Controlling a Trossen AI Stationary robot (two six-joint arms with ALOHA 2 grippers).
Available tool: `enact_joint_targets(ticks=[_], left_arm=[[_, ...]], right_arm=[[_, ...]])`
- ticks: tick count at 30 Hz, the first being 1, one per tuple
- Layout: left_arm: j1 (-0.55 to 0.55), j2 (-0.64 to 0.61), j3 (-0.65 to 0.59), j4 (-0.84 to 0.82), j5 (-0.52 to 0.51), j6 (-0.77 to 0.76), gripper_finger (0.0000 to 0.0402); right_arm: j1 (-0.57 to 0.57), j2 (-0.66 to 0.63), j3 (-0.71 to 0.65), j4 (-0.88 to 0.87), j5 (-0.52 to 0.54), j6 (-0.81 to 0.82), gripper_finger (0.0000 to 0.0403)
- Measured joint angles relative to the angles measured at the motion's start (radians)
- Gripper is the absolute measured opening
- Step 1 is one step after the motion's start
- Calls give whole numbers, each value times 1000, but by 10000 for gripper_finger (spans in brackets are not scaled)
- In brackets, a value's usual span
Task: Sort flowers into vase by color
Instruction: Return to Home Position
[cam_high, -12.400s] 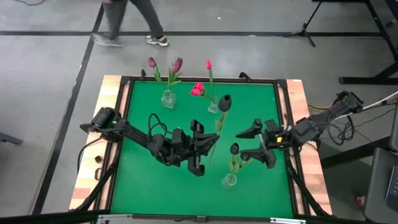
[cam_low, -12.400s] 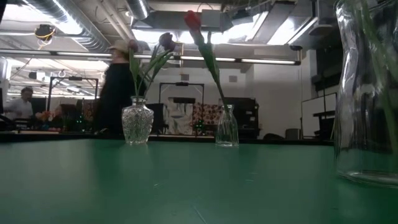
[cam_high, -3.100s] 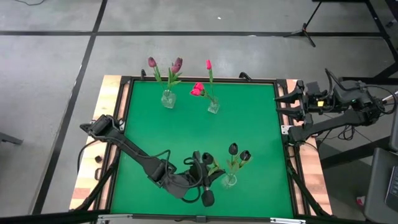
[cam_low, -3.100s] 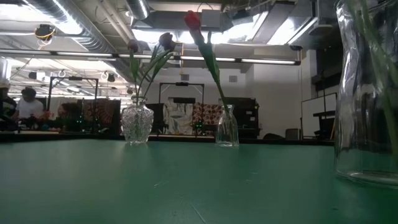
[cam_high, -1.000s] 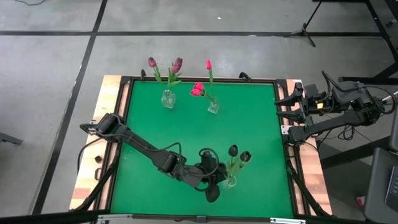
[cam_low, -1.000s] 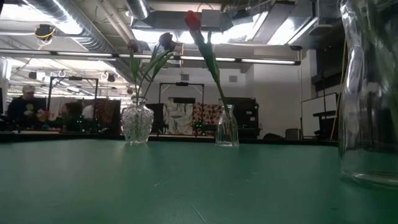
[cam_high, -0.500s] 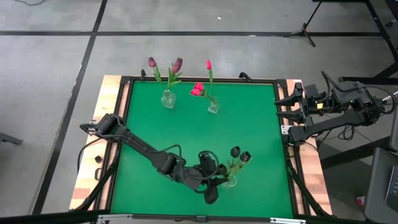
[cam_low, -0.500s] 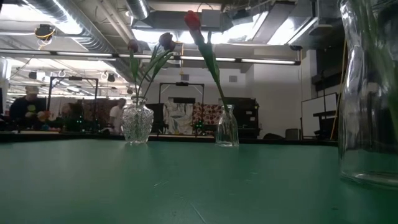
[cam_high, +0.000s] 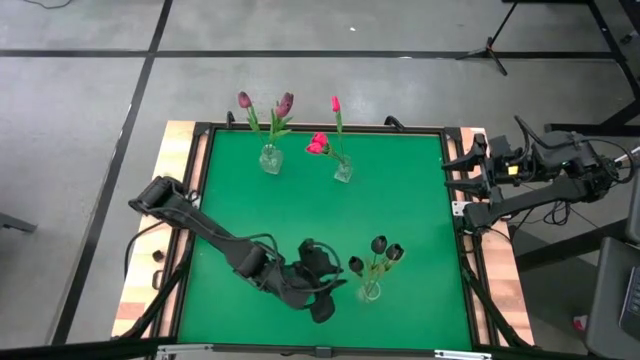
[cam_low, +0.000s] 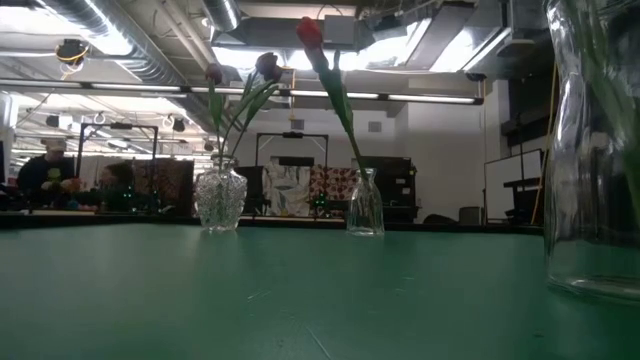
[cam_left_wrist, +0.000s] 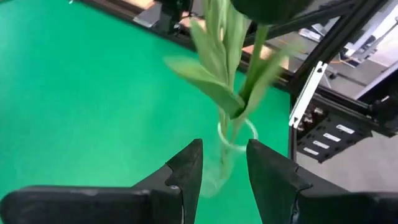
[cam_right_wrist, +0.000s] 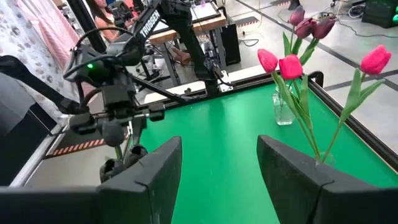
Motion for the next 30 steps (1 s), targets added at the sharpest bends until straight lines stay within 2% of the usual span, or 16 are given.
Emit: enact_joint_targets(ticks=[3,13,18,20,26,28,30], left_arm=[[-11,-42,-1,-19,-8,-55,121],[-40,-263,-1,-10,-17,-40,121],[-67,-385,-1,-5,-20,-27,121],[-82,-431,-1,1,-41,18,121],[-171,-532,0,16,-174,307,121],[-207,-566,0,15,-170,377,121],[-239,-595,0,20,-124,444,121]], right_arm=[[0,-5,0,15,0,-1,209],[0,-37,0,146,-42,-5,209],[0,-48,0,147,15,14,209],[0,-57,0,147,1,64,209],[0,-108,0,214,-4,41,209],[0,-135,0,256,-46,23,209],[0,-171,0,283,-78,23,209]])
